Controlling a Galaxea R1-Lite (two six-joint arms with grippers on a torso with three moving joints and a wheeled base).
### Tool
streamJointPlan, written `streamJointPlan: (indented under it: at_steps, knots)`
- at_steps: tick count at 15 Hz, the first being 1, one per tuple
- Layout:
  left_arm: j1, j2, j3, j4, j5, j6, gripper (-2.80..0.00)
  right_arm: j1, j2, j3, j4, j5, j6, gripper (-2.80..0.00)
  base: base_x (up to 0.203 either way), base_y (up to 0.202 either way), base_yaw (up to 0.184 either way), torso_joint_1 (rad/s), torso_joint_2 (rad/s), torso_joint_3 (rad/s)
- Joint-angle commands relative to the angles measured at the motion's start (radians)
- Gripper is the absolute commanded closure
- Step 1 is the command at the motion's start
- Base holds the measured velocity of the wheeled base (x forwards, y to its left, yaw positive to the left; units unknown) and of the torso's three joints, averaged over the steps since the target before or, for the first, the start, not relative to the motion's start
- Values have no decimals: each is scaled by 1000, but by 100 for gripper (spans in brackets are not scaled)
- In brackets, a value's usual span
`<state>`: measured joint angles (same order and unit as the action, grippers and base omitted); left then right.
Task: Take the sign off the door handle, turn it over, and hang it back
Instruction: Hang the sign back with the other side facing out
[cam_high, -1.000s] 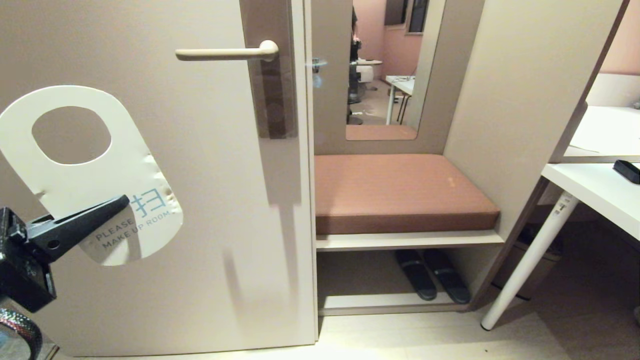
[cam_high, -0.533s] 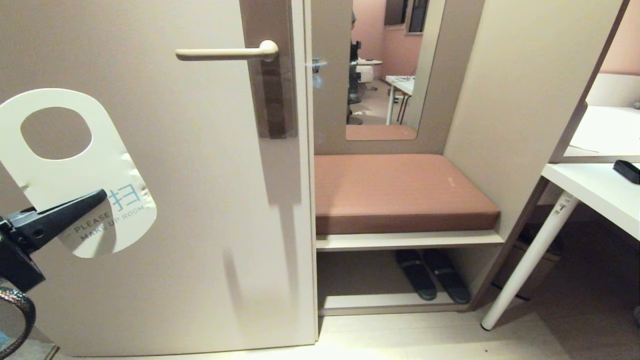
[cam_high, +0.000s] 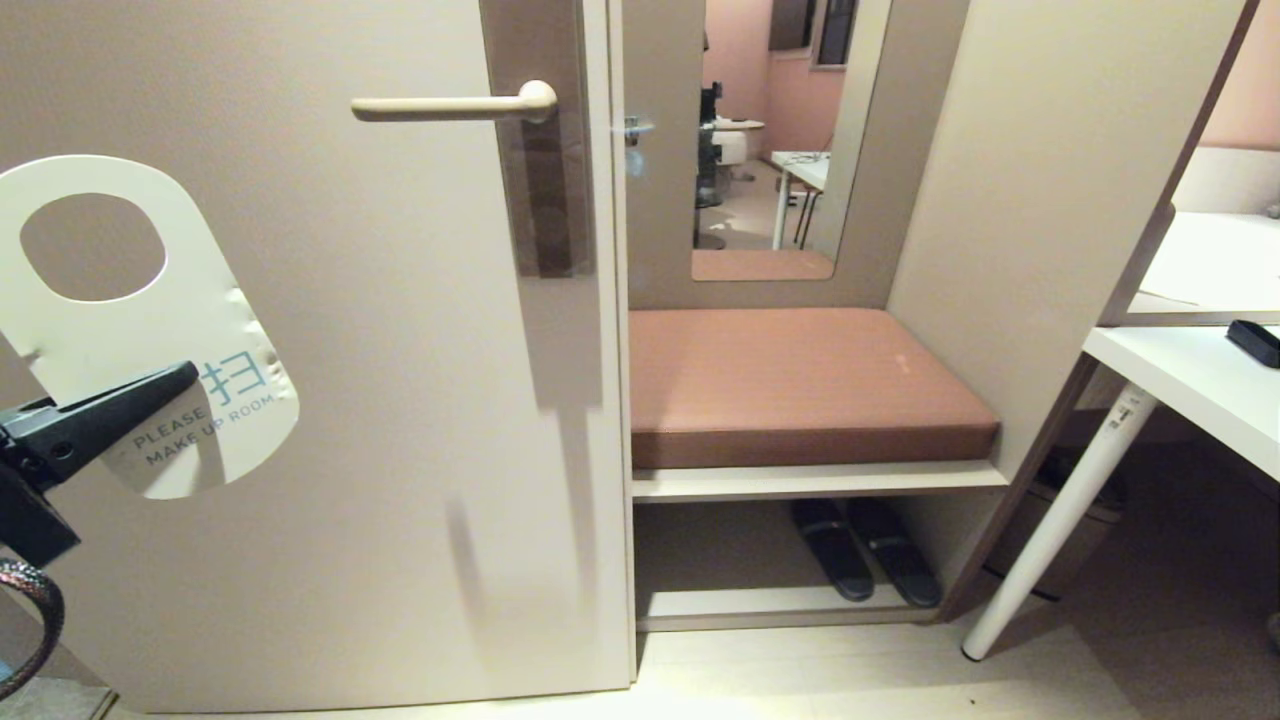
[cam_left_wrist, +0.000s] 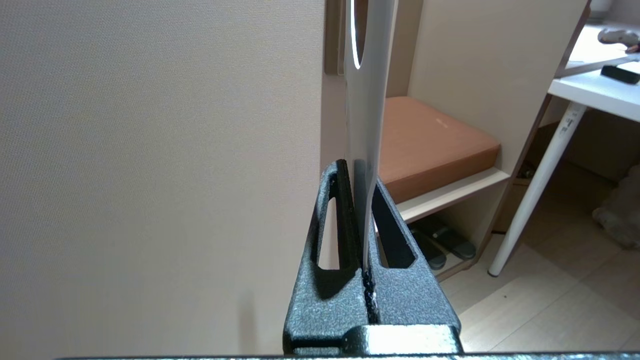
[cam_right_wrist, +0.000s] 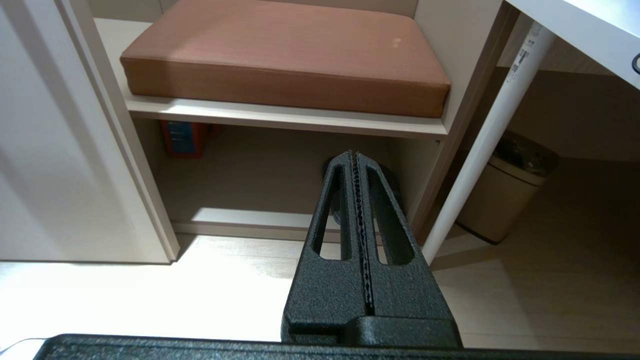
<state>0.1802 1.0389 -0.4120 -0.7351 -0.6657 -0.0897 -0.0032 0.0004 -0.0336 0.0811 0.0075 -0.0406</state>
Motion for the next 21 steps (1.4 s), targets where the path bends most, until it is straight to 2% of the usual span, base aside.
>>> streamJointPlan:
  at_steps: [1,4,7,9,12,15,21]
  knots:
    - [1,1,5,-4,-3,2,0,0,0,0,0,0,-1,0,0,0,0,0,0,0]
    - [1,4,-13,26,27,8,0,0,0,0,0,0,-1,0,0,0,0,0,0,0]
    - [1,2,-43,118,97,44,0,0,0,0,0,1,-1,0,0,0,0,0,0,0]
    - [1,0,-63,172,167,70,0,0,0,0,0,0,-1,0,0,0,0,0,0,0]
    - [-2,4,-73,210,323,130,0,0,0,0,0,0,-1,0,0,0,0,0,0,0]
    - [-7,24,-115,263,333,165,0,0,0,0,2,2,-1,0,0,0,0,0,0,0]
    - [-68,119,-242,312,360,169,0,0,0,0,0,2,-1,0,0,0,0,0,0,0]
